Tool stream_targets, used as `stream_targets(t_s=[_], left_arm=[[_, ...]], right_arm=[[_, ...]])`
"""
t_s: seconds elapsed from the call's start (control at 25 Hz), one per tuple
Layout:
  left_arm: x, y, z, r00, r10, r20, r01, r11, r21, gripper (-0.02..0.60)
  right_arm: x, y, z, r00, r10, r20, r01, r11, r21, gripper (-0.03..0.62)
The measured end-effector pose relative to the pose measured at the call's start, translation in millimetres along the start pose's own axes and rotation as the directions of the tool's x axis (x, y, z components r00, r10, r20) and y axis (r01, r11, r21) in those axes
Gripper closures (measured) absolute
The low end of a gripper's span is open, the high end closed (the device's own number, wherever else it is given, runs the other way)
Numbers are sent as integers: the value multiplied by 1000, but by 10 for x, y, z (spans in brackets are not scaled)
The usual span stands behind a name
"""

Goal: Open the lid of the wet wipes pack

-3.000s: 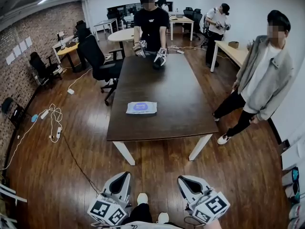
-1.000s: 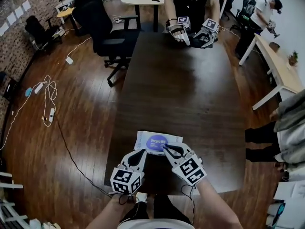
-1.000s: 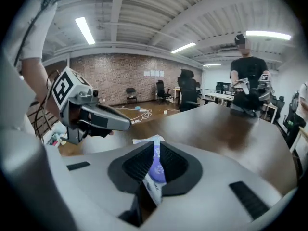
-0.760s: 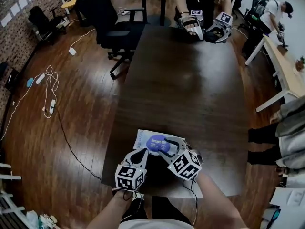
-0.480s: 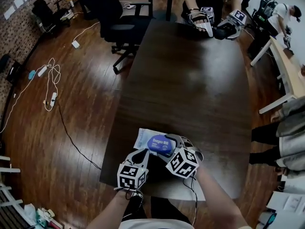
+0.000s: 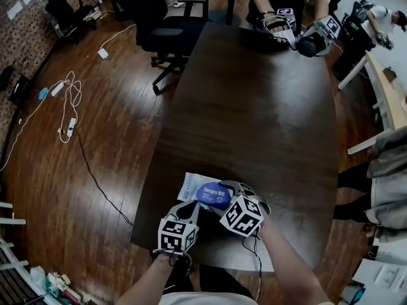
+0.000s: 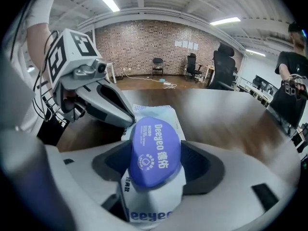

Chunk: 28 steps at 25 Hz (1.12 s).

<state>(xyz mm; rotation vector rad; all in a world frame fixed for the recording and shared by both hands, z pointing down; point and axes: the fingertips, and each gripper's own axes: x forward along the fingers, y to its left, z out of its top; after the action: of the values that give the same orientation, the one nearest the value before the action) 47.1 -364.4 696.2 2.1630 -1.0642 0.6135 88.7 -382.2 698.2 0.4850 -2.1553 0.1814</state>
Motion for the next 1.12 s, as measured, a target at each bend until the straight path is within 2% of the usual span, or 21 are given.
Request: stream_targets(t_s=[0.16, 0.32, 0.44, 0.6, 0.76, 0.88, 1.12], left_arm=[[47, 1, -23, 1000, 9, -24, -9, 1000, 0, 581], [74, -7, -25, 999, 8, -32, -8, 1000, -7, 581], [99, -6, -19, 999, 0, -39, -1, 1000, -20, 581], [78, -20, 11, 999, 0, -39, -1, 1000, -20, 581], [76, -23, 33, 999, 7, -37, -7, 1000, -2, 581], [66, -21, 39, 1000, 5, -23, -5, 1000, -10, 581], [-19, 2, 159, 997, 6, 71, -2, 998, -58, 581]], right_arm=[[-16, -26, 1, 996, 90, 24, -91, 992, 92, 275], [-12, -59, -30, 980, 195, 43, -199, 965, 168, 275], [-9, -84, -38, 961, 267, 69, -276, 935, 221, 275], [-41, -95, -20, 941, 326, 87, -338, 906, 256, 275], [-98, -137, 22, 909, 387, 152, -416, 845, 337, 275], [-163, -189, 75, 906, 377, 190, -421, 840, 341, 275], [-410, -594, 280, 926, 217, 308, -321, 882, 345, 275]])
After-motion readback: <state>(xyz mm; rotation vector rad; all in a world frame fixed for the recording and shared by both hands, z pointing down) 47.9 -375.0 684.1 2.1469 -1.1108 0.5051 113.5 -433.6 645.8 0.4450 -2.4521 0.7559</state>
